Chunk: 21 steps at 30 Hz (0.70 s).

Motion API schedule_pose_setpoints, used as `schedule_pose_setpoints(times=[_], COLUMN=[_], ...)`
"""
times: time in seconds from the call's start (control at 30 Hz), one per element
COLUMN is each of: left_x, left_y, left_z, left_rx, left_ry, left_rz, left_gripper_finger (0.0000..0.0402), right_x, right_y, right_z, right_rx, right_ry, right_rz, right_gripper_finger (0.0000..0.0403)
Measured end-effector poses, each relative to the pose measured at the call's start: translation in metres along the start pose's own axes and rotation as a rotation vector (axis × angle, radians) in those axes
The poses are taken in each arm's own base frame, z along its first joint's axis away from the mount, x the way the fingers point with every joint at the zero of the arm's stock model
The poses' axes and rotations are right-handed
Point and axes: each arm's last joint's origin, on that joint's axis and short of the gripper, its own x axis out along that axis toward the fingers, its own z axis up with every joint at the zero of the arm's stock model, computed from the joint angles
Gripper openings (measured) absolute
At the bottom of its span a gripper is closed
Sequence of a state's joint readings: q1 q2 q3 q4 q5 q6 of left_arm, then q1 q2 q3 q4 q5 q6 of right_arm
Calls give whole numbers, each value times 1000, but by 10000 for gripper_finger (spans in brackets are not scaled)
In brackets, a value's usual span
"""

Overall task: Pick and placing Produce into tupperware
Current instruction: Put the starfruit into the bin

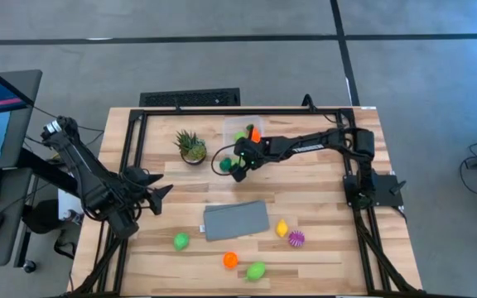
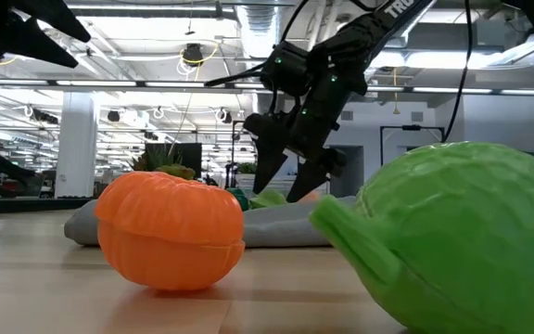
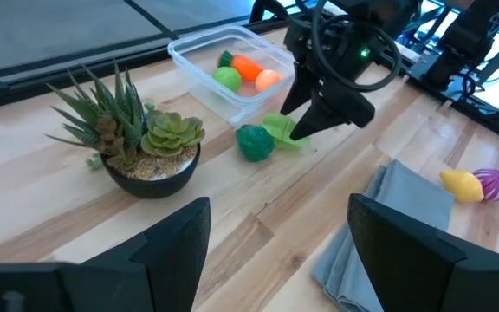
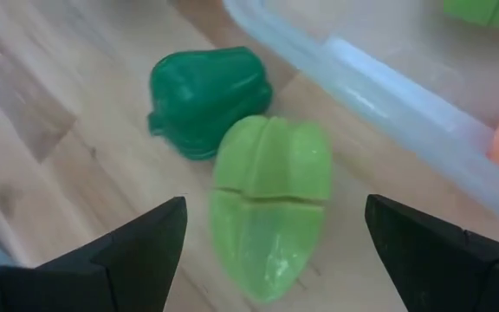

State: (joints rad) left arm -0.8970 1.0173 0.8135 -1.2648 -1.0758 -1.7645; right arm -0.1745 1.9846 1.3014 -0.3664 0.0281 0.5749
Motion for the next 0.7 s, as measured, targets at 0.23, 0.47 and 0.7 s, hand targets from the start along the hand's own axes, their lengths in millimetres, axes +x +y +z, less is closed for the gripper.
schedule_pose_setpoints(times=[0.23, 0.47, 0.7], left_x=[2, 3, 3], left_y=[-3, -5, -5], left_z=[-5, -7, -7], left_rx=[27, 31, 29], left_ry=[1, 0, 0], left_rz=[15, 22, 21], left_gripper_finger=[263, 263, 263], right_x=[0, 0, 0], right_y=[0, -1, 1], right_z=[0, 0, 0], right_rx=[-1, 7, 8], right_ry=[-15, -20, -24], right_rz=[-22, -29, -25], right_gripper_finger=[377, 377, 377])
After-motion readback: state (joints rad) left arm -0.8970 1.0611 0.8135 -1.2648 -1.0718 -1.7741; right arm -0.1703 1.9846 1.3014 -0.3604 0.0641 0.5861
